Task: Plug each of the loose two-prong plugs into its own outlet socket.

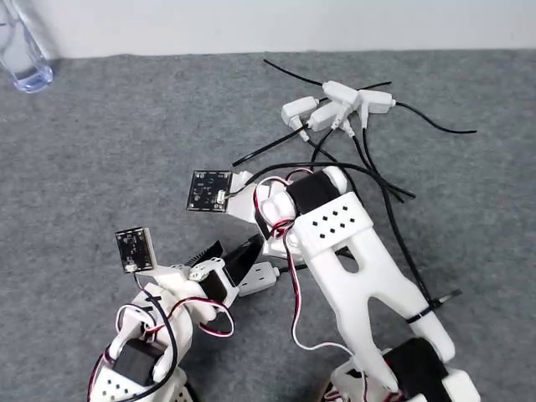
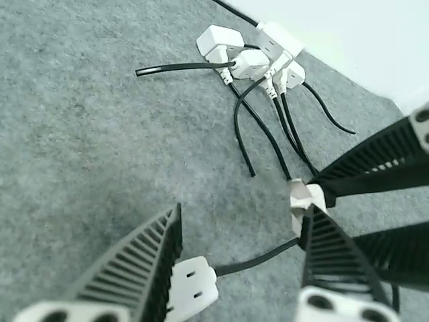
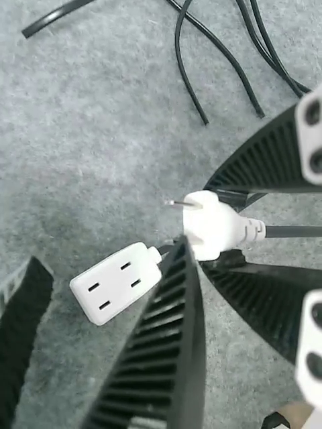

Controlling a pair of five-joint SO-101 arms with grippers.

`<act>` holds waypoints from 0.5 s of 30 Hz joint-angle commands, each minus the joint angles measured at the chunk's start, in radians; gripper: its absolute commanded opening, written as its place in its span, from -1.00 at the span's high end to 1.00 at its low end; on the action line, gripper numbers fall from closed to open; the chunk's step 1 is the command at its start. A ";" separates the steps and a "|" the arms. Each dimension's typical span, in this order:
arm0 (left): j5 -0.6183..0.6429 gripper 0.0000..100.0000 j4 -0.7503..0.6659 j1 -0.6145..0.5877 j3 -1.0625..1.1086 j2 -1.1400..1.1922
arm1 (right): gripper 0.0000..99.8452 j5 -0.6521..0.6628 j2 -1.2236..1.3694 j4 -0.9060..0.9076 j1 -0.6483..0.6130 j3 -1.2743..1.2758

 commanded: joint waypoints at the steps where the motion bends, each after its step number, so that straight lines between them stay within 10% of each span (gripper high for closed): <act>1: -0.006 0.46 -0.029 0.005 -0.008 -0.008 | 0.98 -0.005 -0.081 0.033 0.002 -0.061; 15: -0.006 0.46 -0.029 0.000 -0.008 -0.008 | 0.98 -0.012 -0.142 0.047 -0.084 0.026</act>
